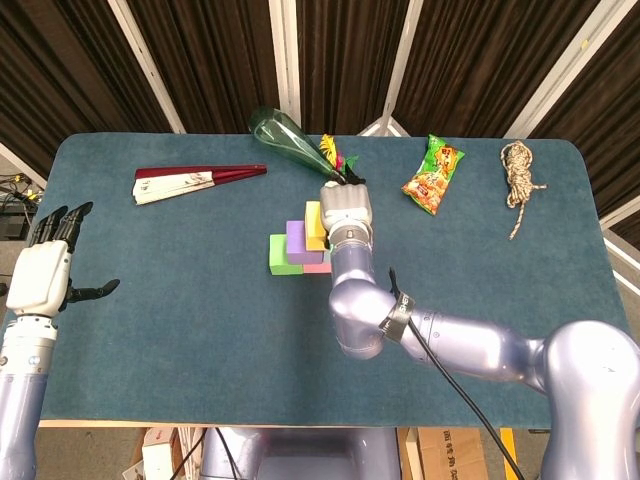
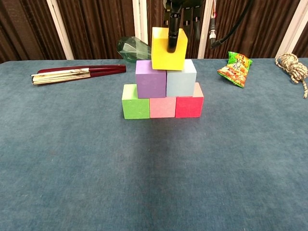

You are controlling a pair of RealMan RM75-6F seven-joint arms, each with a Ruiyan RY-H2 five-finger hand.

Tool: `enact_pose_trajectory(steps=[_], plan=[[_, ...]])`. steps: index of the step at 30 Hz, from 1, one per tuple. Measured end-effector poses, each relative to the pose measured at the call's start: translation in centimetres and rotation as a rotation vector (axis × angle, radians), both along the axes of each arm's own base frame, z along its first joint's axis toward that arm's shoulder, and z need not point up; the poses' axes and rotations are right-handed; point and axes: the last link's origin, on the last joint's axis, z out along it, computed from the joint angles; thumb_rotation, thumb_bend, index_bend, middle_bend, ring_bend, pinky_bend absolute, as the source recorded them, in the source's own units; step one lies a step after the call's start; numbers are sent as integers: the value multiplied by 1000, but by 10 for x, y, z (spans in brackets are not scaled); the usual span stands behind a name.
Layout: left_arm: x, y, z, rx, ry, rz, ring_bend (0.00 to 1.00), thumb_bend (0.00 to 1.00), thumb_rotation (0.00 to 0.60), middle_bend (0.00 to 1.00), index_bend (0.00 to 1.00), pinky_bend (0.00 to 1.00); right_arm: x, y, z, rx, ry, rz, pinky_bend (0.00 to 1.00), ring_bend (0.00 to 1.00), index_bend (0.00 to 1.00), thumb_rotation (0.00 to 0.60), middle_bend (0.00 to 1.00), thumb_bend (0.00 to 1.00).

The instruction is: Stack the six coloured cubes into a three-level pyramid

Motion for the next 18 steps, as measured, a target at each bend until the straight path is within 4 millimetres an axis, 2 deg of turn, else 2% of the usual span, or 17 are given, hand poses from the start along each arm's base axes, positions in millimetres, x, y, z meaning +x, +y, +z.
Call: enact_pose_trajectory(steps=[18], plan=[[0, 0, 0, 1, -2, -2, 20, 38, 600, 97, 0, 10, -4, 0, 1, -11, 28, -3, 476, 485, 394, 600, 468, 294]])
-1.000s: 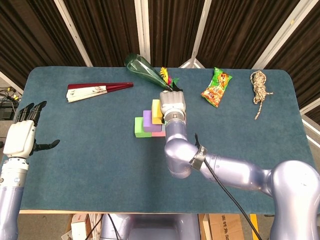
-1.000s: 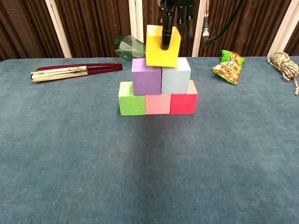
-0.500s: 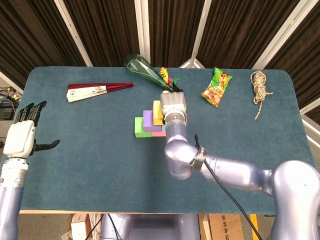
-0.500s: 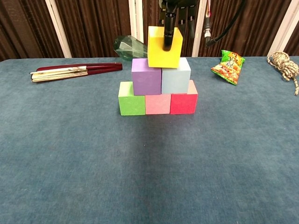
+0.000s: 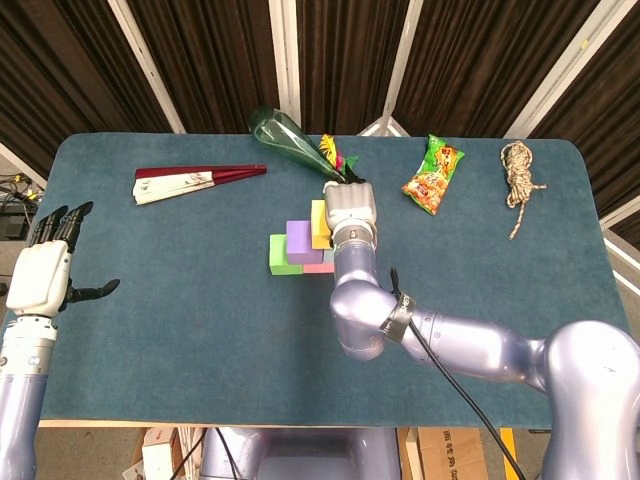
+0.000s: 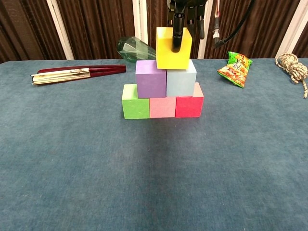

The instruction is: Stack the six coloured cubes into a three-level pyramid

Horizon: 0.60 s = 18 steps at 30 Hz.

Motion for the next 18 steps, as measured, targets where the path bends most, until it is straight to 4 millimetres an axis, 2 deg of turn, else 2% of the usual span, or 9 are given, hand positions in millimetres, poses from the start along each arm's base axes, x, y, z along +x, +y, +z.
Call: enact_pose_trajectory(steps=[18], plan=[[-2, 1, -1, -3, 6, 8, 20, 37, 600, 97, 0, 10, -6, 0, -6, 5, 11, -6, 475, 477, 394, 600, 468, 294]])
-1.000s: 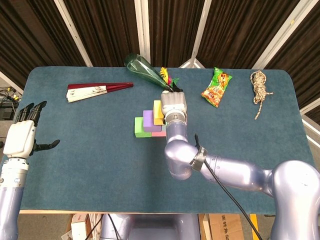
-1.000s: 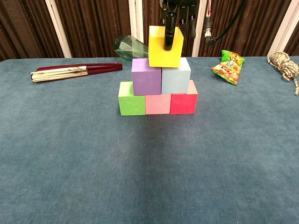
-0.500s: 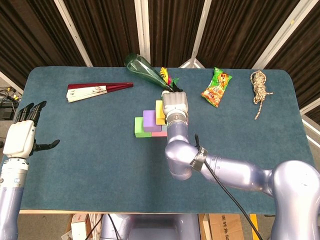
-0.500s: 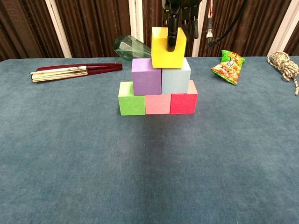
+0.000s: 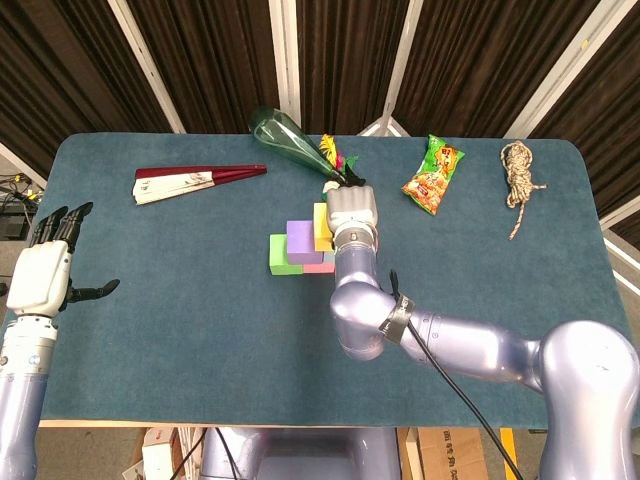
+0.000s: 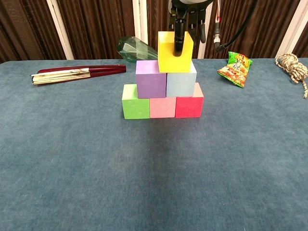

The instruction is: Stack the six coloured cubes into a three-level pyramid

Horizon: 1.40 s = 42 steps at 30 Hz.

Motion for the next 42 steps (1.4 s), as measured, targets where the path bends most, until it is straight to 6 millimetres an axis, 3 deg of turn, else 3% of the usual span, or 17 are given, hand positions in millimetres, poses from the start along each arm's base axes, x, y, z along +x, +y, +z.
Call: enact_pose_trajectory(steps=[5, 15, 25, 30, 36, 42], plan=[[0, 0, 0, 1, 0, 1, 20, 37, 600, 97, 0, 10, 1, 1, -1, 3, -5, 0, 424, 380, 330, 600, 403, 293], [-1, 1, 1, 3, -2, 4, 20, 38, 600, 97, 0, 10, 0, 4, -3, 23, 1, -8, 355, 223, 9, 600, 222, 294], [-1, 1, 2, 5, -3, 4, 19, 37, 600, 97, 0, 10, 2, 5, -1, 18, -12, -1, 331, 142, 0, 600, 106, 294], [-1, 1, 2, 7, -5, 4, 19, 37, 600, 97, 0, 10, 5, 8, 1, 5, -26, 16, 203, 10, 0, 600, 2, 294], [-1, 0, 3, 7, -5, 4, 19, 38, 600, 96, 0, 10, 4, 13, 10, -7, -8, 28, 179, 0, 0, 600, 0, 294], [-1, -1, 3, 5, -5, 3, 19, 37, 600, 93, 0, 10, -9, 19, 36, -30, 47, 42, 169, 0, 0, 600, 0, 294]])
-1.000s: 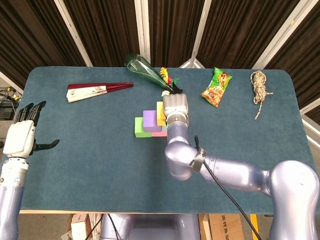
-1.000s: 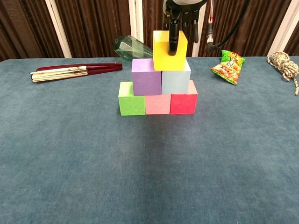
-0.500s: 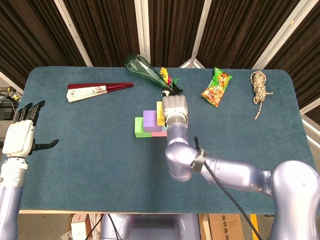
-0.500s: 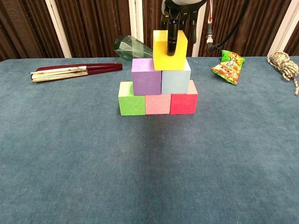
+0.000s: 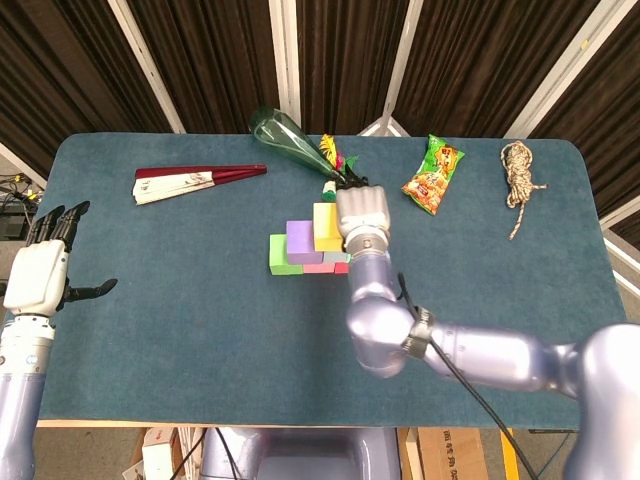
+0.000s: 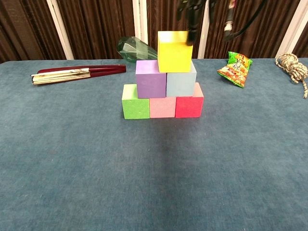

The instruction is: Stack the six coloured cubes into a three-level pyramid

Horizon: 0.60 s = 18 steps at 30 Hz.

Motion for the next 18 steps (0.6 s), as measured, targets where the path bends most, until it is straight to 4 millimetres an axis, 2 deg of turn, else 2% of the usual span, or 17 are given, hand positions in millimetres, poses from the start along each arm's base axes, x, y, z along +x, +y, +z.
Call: enact_pose_trajectory(steps=[3, 8, 14, 18], plan=[[0, -1, 0, -2, 2, -1, 19, 37, 600, 91, 0, 10, -17, 2, 21, -25, 37, -12, 140, 0, 0, 600, 0, 294], [-1, -1, -1, -3, 8, -1, 19, 38, 600, 89, 0, 10, -60, 5, 55, -99, 90, -34, 125, 0, 0, 600, 0, 294], [-5, -1, -6, -9, 23, 3, 19, 37, 600, 80, 0, 10, -114, 14, 76, -224, 87, -1, 124, 0, 0, 600, 0, 294], [-8, -2, -12, -16, 32, -8, 19, 38, 600, 73, 0, 10, -156, 30, 82, -301, 39, 33, 118, 0, 0, 600, 0, 295]])
